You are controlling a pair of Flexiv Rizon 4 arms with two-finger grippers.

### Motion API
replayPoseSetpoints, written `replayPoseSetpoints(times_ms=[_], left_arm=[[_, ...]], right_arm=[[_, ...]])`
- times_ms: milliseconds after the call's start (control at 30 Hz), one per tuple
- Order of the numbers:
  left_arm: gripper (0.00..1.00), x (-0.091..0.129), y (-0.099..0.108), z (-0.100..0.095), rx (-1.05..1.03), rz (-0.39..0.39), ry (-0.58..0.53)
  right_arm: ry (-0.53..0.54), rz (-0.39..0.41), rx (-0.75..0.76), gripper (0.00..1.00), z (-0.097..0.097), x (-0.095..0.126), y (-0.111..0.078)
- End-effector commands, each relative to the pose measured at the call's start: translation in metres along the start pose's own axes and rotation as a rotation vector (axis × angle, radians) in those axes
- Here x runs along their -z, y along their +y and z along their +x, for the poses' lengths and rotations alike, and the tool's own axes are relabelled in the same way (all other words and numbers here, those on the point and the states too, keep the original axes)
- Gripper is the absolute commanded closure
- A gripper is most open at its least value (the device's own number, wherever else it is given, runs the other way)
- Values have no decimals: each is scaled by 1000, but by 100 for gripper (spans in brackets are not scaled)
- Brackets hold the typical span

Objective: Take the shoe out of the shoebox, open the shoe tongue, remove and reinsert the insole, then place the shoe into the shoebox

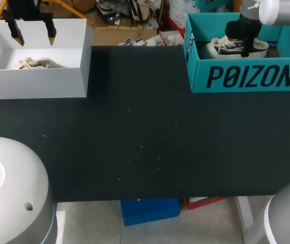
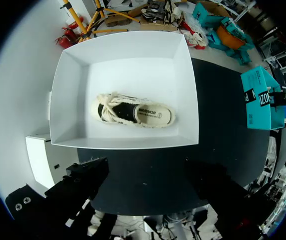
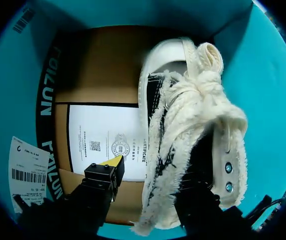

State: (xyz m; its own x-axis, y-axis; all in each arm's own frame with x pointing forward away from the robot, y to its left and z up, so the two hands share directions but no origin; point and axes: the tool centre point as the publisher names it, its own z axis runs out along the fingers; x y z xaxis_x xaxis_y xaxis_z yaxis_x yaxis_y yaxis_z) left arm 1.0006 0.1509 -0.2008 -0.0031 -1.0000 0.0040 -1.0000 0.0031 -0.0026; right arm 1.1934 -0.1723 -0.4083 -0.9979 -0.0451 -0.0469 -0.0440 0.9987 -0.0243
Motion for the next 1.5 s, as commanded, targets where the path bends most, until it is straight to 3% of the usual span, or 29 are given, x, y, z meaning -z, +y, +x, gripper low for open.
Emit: replayPoseSetpoints(times_ms=[33, 100, 133, 433, 733, 1167, 1500], left_arm=[[0, 0, 0, 0, 2, -1, -2], [0, 0, 0, 0, 2, -1, -2], [0, 0, 0, 0, 2, -1, -2], [0, 0, 0, 0, 2, -1, -2], [0, 0, 0, 0, 2, -1, -2], [0, 0, 0, 0, 2, -1, -2], [0, 0, 0, 0, 2, -1, -2]], right_arm=[[19, 4, 0, 63, -10, -11, 1], [21, 8, 4, 85, -10, -11, 1], [22, 12, 7, 100, -10, -11, 2], [10, 29, 1, 100, -9, 0, 0], [-30, 60, -11, 100, -11, 30, -6], [-82, 134, -52, 100, 2, 93, -5], [-145, 235, -105, 100, 15, 163, 6]])
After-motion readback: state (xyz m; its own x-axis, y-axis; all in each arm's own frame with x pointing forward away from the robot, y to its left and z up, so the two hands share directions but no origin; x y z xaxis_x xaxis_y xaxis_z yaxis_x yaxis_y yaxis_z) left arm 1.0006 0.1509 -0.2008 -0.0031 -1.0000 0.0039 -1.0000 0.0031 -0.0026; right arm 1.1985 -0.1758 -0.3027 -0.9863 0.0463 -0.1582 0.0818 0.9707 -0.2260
